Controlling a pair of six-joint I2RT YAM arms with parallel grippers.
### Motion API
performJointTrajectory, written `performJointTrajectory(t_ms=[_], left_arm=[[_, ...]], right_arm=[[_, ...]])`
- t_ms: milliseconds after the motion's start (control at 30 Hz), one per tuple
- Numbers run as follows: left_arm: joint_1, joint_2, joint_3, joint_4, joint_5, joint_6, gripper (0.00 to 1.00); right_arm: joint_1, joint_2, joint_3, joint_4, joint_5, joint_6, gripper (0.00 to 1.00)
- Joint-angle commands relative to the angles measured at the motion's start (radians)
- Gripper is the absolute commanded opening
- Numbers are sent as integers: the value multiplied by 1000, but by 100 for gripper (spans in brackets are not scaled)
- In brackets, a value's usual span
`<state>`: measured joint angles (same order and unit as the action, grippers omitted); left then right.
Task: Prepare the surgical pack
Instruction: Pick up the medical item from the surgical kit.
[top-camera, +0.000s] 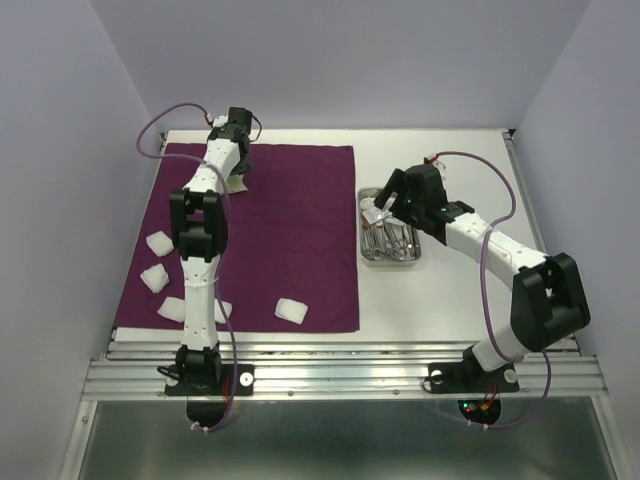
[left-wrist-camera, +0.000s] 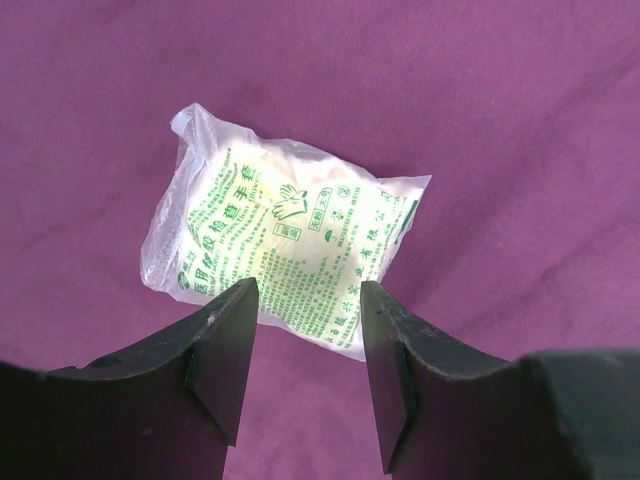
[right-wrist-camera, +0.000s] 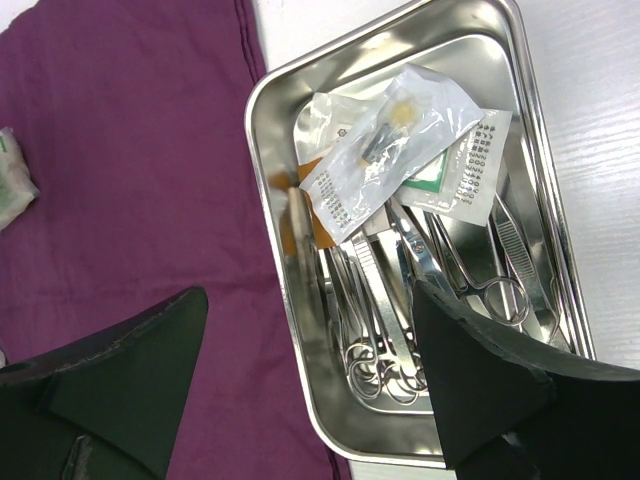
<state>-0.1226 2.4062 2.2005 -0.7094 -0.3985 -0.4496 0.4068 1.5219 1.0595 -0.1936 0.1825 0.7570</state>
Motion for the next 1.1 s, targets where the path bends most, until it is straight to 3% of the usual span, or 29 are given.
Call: performJointTrajectory(t_ms=[0,633,733,1067], left_arm=[[5,-12,54,-19,-36,9,56],[14,37,73,-5,-22,26,52],[14,53,100,-24,-17,28,44],[12,-64,48,-36,21,17,0]], right_arm=[[7,-14,27,11,3,8,89],[7,-26,16,5,6,11,89],[7,-29,17,5,5,13,89],[7,-57,5,-1,20,13,89]])
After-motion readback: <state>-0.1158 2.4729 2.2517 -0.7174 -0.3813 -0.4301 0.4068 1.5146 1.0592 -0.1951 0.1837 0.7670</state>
